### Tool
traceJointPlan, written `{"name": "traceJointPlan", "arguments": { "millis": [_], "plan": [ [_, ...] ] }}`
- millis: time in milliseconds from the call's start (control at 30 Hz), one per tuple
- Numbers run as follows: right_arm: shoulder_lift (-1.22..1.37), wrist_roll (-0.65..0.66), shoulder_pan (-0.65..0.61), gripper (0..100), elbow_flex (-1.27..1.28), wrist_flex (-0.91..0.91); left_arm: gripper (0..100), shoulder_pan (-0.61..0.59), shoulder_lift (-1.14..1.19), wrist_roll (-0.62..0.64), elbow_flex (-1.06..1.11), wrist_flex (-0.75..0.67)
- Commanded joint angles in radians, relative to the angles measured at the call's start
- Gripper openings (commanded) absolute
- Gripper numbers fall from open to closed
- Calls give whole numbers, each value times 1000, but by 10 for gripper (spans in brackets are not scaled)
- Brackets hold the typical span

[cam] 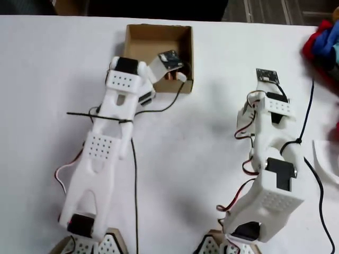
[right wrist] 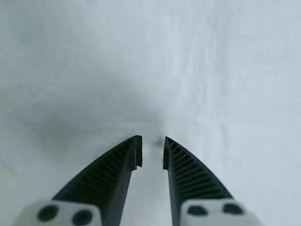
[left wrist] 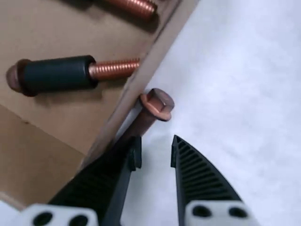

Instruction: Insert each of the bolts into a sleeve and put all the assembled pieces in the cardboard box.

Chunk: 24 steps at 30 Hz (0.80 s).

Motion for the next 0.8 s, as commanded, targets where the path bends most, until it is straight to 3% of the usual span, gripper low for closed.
{"name": "traceJointPlan", "arguments": {
  "millis": [0, 200, 467, 767],
  "plan": [
    [-68, -8, 12, 70, -2, -10, 128, -48, -44, 8, -54, 86],
    [-71, -8, 12, 70, -2, -10, 128, -51, -103, 17, -68, 107],
    [-74, -8, -18, 70, -2, -4, 128, -66, -224, 130, 76, 109],
    [-77, -2, -97, 70, -8, 48, 128, -115, -598, 170, 542, 104]
  ]
}}
